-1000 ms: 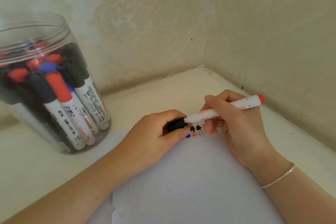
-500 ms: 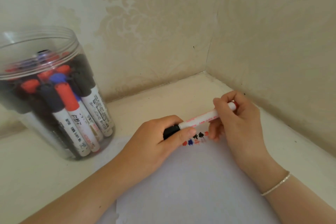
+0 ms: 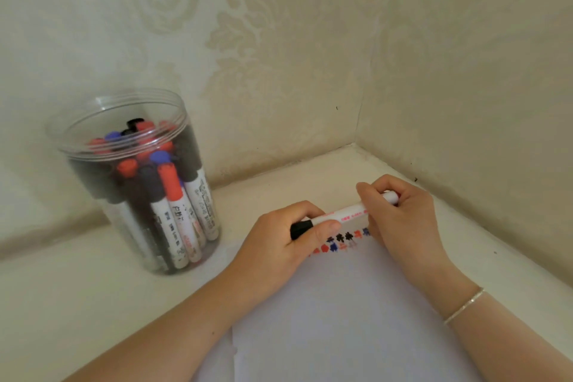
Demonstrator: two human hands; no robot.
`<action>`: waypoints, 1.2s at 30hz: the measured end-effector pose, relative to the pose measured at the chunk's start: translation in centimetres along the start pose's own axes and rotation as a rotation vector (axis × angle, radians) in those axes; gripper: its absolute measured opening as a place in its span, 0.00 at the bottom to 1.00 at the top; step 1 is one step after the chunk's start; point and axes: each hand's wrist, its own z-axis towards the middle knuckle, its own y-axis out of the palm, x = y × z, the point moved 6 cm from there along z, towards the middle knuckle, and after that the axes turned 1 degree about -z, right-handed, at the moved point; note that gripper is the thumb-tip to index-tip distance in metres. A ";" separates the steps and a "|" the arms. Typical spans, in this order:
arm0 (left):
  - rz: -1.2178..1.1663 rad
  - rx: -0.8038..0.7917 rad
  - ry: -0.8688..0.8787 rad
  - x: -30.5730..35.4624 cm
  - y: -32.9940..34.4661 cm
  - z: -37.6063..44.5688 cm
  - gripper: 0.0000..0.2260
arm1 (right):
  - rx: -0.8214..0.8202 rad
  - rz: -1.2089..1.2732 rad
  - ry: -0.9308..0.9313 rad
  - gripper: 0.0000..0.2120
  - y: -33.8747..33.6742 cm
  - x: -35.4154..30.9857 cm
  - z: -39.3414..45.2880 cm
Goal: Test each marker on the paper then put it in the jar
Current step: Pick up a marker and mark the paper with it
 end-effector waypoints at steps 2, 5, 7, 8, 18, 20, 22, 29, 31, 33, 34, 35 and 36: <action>-0.070 0.079 -0.010 0.5 -0.8 -0.3 0.11 | 0.018 0.008 0.016 0.16 0.2 -0.6 -0.4; -0.165 0.292 0.009 2.3 -2.9 -0.6 0.14 | -0.006 0.148 0.117 0.16 1.5 -2.2 -1.0; -0.200 0.474 0.086 4.3 -4.8 -0.7 0.13 | -0.056 0.292 0.173 0.15 3.1 -4.4 -1.0; -0.219 0.558 0.135 5.4 -5.9 -0.8 0.12 | -0.091 0.361 0.188 0.15 4.2 -5.7 -0.9; 0.132 0.795 0.359 13.8 -20.6 -2.2 0.17 | -0.560 0.114 -0.143 0.08 14.7 -18.6 -2.0; 0.288 0.792 0.287 13.1 -22.9 -1.9 0.17 | -0.497 -0.240 -0.331 0.05 16.1 -20.0 -1.8; 0.400 0.770 0.268 12.6 -24.2 -1.9 0.18 | -0.516 -0.574 -0.455 0.10 17.9 -20.6 -1.9; 0.551 0.649 0.310 11.6 -24.4 -1.5 0.20 | -0.724 -1.109 -0.412 0.13 21.3 -18.4 -1.0; 0.552 0.619 0.325 11.4 -24.1 -1.1 0.19 | -0.725 -1.112 -0.446 0.09 21.5 -18.1 -0.5; 0.549 0.598 0.326 11.1 -23.7 -0.8 0.19 | -0.714 -1.112 -0.485 0.03 21.5 -18.0 -0.1; 0.546 0.590 0.323 11.0 -23.6 -0.7 0.19 | -0.714 -1.110 -0.493 0.03 21.4 -18.1 0.0; 0.542 0.581 0.318 10.8 -23.4 -0.5 0.19 | -0.721 -1.109 -0.495 0.04 21.3 -18.2 0.0; 0.540 0.569 0.313 10.7 -23.3 -0.3 0.19 | -0.736 -1.106 -0.498 0.05 21.3 -18.3 -0.2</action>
